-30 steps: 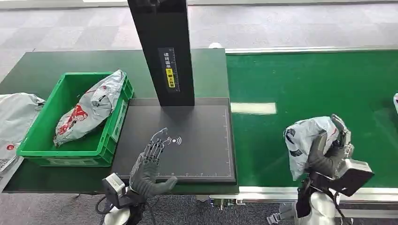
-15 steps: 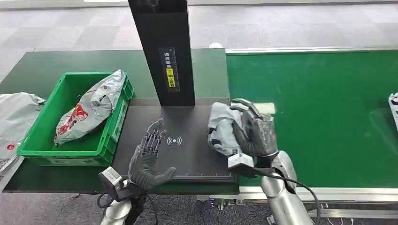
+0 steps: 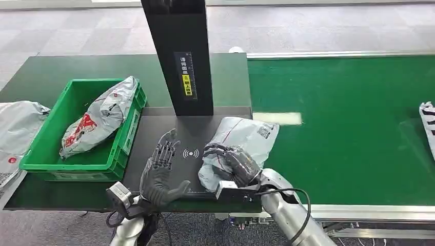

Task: Moved the parcel from conveyor to table for the left to box.

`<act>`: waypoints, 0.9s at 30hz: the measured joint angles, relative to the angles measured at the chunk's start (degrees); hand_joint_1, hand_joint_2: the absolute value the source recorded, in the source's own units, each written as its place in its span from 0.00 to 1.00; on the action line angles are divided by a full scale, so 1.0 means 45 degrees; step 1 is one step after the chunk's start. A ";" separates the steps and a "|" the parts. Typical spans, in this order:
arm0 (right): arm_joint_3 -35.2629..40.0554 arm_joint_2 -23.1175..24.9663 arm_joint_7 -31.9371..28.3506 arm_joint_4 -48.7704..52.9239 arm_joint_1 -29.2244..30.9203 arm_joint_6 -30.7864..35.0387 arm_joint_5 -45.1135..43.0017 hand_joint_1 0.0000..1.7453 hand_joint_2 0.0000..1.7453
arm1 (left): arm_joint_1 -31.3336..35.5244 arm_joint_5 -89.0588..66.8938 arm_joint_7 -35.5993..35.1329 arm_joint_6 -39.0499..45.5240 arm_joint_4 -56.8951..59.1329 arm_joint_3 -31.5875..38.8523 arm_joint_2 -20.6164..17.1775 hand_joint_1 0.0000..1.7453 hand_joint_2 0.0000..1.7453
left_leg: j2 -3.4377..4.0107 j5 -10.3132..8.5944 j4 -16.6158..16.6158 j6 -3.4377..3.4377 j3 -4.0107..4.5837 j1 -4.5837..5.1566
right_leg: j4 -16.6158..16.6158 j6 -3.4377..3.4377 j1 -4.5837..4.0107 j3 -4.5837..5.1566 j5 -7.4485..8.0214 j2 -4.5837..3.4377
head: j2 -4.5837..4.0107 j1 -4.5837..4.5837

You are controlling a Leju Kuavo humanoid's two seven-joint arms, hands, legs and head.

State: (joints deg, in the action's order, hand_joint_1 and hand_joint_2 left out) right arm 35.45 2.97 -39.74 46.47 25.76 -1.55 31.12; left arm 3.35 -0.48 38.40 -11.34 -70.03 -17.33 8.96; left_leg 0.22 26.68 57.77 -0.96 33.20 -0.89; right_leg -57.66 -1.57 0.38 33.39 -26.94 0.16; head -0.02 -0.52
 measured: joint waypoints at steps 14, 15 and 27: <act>0.0237 0.0703 -0.0068 -0.0704 0.0788 -0.0003 -0.4031 1.00 1.00 | 0.0783 0.0296 -0.0272 -0.0102 0.0529 -0.0034 0.0233 0.00 1.00 | 0.0006 -0.0001 0.0001 -0.0001 0.0000 -0.0001 | -0.0002 -0.0001 -0.0001 0.0003 0.0001 -0.0006 | 0.0000 0.0000; 0.0350 0.0758 -0.0068 -0.0699 0.0834 -0.0136 -0.3996 1.00 1.00 | 0.0838 0.0296 -0.0292 -0.0117 0.0573 -0.0039 0.0233 0.00 1.00 | 0.0007 -0.0001 0.0001 -0.0001 -0.0001 -0.0002 | -0.0002 -0.0001 -0.0001 0.0004 0.0001 -0.0006 | 0.0000 -0.0005; 0.1889 0.1676 -0.0014 -0.2487 0.2194 -0.1860 -0.2568 1.00 1.00 | 0.1135 0.0666 -0.0384 -0.0189 0.1195 -0.0010 0.0116 0.00 1.00 | 0.0010 -0.0010 0.0000 -0.0014 0.0002 -0.0004 | -0.0003 -0.0003 -0.0003 0.0010 0.0003 -0.0012 | 0.0000 0.0000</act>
State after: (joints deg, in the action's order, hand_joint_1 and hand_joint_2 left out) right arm 43.96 10.51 -39.80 35.27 35.63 -9.92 19.56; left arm 8.45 2.51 36.68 -12.20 -64.65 -17.38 9.49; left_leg 0.26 26.64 57.77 -1.02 33.22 -0.90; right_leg -57.67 -1.58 0.37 33.43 -26.93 0.11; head -0.02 -0.52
